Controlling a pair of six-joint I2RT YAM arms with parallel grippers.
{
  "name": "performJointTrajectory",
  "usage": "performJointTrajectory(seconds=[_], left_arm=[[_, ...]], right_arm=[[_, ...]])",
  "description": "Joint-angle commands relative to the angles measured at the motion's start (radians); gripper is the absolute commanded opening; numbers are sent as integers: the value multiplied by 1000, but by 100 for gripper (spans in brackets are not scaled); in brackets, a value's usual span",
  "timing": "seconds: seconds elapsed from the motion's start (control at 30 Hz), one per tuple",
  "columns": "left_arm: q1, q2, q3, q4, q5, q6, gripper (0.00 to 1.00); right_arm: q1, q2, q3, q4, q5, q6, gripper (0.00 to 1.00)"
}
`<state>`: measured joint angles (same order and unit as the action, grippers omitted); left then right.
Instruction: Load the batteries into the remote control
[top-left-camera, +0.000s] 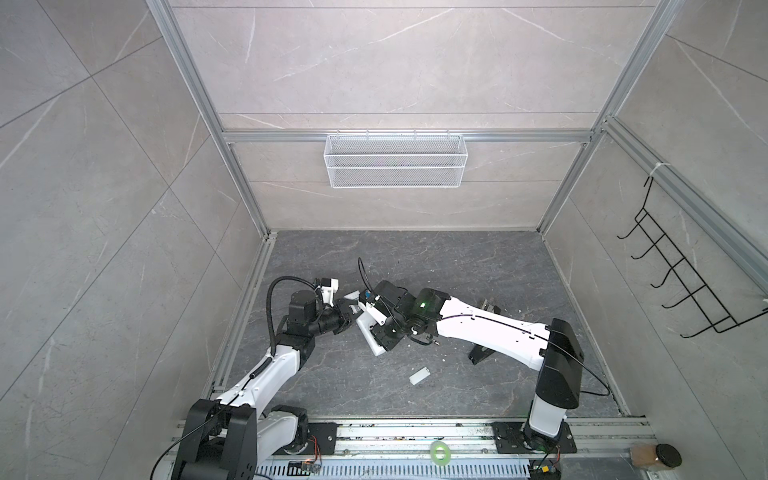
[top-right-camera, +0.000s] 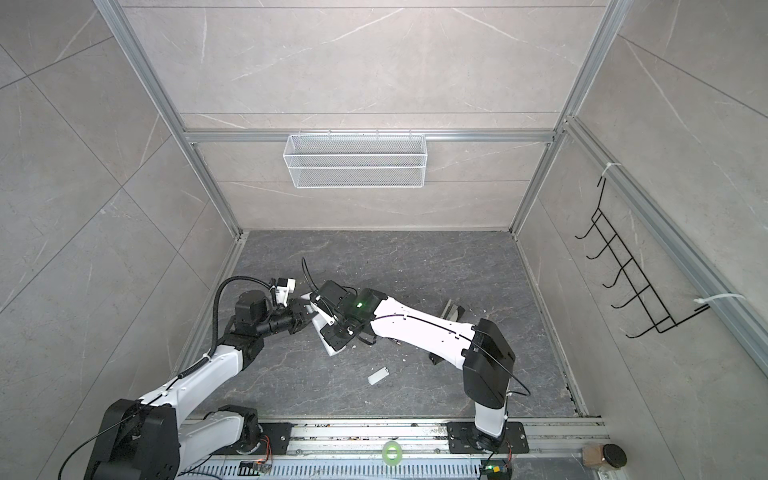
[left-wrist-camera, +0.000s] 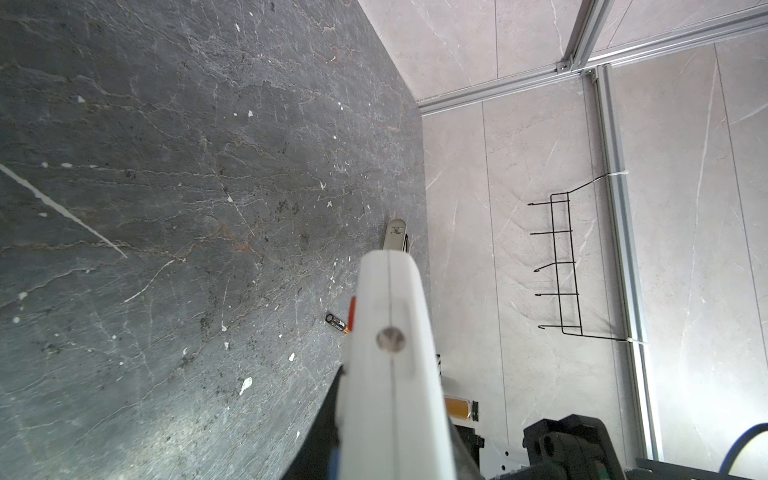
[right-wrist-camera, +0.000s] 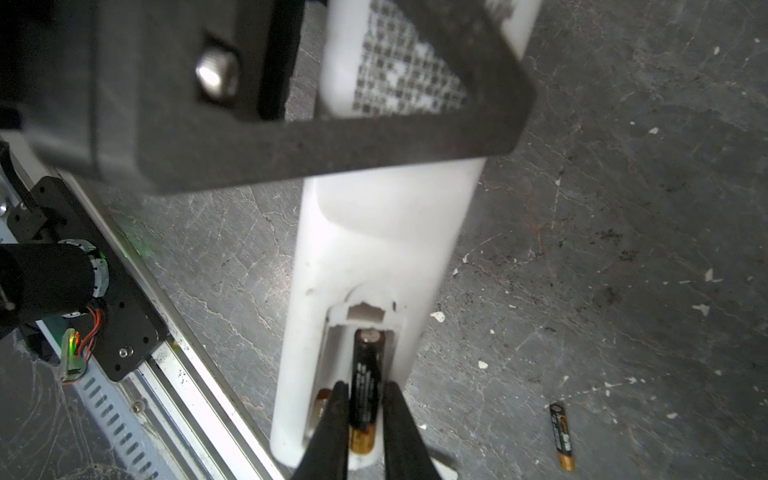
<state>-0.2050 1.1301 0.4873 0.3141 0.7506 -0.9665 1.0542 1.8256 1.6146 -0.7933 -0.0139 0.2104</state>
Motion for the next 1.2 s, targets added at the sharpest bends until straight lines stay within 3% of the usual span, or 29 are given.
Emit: performJointTrajectory(seconds=[0.0,0.23,0.6,0.87,1.17], left_arm=[[-10,-30,16,119,67,-57,0],[-10,-13,5,173,68,-83,0],[-10,-8,-1,137,24,-63,0],[-10,3,-57,194,-85,-95,0],[-10,38,-86,292,-82,-115,0]], right_arm=[[1,30,16,-39,33,14,20],[1,27,11,-34,38,15,18],[1,5,17,-51,36,20,1],[1,49,129,-212,42,11,0],[1,177,321,-365,29,1,0]])
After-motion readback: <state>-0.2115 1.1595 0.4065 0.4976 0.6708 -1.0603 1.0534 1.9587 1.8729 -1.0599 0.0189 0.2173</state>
